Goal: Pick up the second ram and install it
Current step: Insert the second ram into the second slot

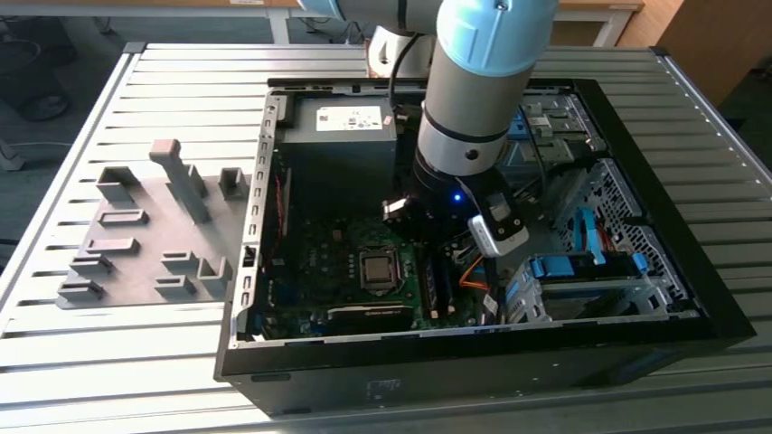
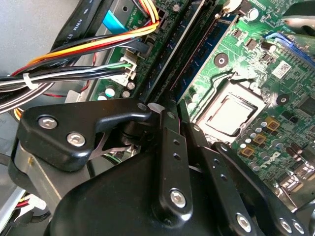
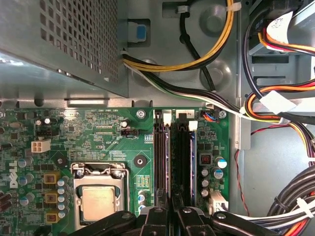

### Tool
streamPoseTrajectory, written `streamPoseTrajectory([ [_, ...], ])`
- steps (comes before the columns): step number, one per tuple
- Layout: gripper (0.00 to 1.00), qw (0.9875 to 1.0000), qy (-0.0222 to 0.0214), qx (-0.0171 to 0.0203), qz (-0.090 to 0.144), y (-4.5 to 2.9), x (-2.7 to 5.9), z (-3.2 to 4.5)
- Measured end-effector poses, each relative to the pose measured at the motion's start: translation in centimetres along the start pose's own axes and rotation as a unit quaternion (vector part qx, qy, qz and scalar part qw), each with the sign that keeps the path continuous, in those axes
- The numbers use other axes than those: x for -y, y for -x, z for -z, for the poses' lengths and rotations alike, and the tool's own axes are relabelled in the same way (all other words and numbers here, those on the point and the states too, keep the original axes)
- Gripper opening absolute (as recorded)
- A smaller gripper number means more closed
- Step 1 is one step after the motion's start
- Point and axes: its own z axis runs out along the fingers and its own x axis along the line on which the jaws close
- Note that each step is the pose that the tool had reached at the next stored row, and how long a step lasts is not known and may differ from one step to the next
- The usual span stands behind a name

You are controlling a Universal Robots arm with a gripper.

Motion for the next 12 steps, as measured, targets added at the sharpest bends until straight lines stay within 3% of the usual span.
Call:
streamPoseTrajectory([
  [7,0.15,1.0000,0.0001,0.0000,0.000,0.00,-0.01,-0.03],
  [8,0.22,1.0000,0.0001,0.0000,0.000,0.00,0.00,-0.03],
  [10,0.22,1.0000,0.0001,0.0000,0.000,0.00,-0.01,-0.02],
  [12,0.22,1.0000,0.0001,-0.0002,0.000,-0.01,0.00,0.29],
])
